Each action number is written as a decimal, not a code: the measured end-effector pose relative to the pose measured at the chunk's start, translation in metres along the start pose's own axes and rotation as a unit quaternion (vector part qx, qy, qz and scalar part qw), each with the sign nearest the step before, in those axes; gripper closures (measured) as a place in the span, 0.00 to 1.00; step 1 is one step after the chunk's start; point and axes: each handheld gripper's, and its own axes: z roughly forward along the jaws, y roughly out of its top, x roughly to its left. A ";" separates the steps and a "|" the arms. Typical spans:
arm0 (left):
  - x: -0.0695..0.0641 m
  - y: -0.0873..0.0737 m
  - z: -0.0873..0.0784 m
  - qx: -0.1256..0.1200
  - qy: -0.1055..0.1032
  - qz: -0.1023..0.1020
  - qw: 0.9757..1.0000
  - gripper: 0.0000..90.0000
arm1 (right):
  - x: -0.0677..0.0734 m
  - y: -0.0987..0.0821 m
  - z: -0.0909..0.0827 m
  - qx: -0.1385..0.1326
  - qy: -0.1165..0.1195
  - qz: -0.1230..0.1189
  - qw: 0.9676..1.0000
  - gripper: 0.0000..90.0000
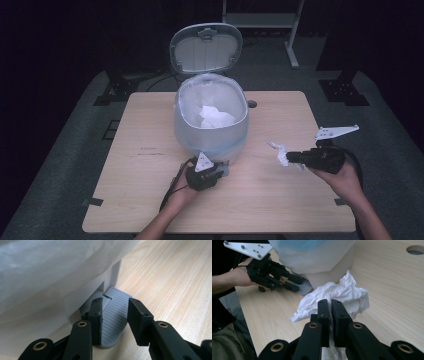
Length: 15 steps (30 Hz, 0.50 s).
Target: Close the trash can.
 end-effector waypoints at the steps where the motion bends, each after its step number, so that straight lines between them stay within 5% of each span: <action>1: 0.000 0.000 0.000 0.000 0.000 -0.001 1.000 0.72 | 0.000 0.001 -0.001 -0.002 -0.001 -0.001 1.000 0.95; 15: 0.000 0.000 0.000 0.002 0.000 0.001 1.000 0.72 | 0.006 0.015 -0.015 -0.014 0.005 -0.005 1.000 0.95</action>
